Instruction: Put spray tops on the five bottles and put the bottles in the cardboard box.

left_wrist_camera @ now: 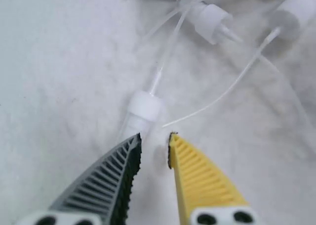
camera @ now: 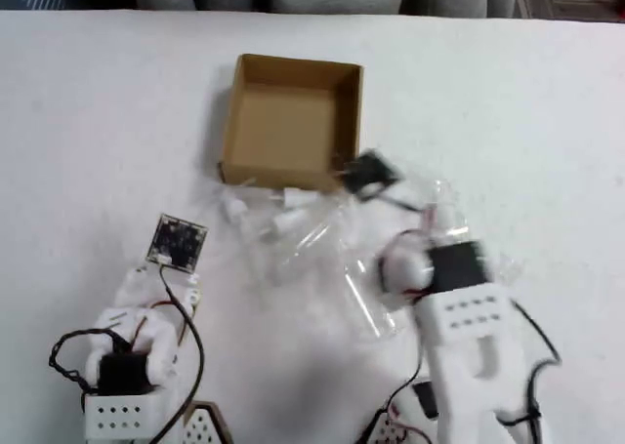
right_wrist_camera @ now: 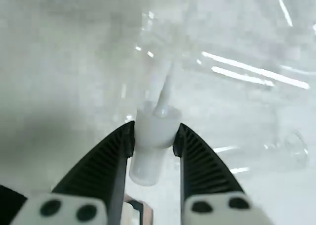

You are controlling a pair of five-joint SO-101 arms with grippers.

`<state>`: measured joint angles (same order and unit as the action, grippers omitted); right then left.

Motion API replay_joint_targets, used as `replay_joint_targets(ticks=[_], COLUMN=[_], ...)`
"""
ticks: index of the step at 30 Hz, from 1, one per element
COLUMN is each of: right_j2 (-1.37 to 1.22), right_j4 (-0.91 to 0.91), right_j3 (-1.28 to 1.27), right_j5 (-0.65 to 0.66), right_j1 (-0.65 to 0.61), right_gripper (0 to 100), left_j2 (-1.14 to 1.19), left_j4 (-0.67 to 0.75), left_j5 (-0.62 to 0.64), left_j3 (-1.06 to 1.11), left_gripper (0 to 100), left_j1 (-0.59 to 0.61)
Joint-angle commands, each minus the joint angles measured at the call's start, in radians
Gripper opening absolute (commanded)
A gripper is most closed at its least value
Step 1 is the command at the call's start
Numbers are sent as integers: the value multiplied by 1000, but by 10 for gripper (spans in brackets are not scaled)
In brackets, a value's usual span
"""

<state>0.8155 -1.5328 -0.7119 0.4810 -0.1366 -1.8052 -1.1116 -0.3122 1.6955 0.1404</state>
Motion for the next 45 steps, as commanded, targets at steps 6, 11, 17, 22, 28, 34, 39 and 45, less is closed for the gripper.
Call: replay_joint_targets(ticks=[6, 11, 17, 22, 28, 34, 39, 45], right_j2=[-107, -268, -473, -636, -788, -800, -725, -645], right_j4=[62, 225, 430, 628, 760, 722, 458, 189], right_j3=[61, 61, 63, 63, 94, 190, 313, 396], right_j5=[552, 733, 852, 931, 1020, 1002, 948, 770], right_j1=[720, 937, 1064, 1096, 1098, 1152, 1185, 1224], right_gripper=[16, 16, 17, 18, 112, 276, 152, 33], left_j2=[-18, -18, -18, -18, -18, -18, -18, -18], left_j4=[0, 0, -2, -2, -2, -3, -3, -12], left_j5=[-9, -9, -9, -9, -9, -9, -9, -9], left_j3=[-3, -3, -3, -3, -3, -3, -3, -3], left_gripper=[106, 106, 106, 106, 106, 106, 106, 106], left_j1=[12, 12, 12, 12, 12, 13, 13, 13])
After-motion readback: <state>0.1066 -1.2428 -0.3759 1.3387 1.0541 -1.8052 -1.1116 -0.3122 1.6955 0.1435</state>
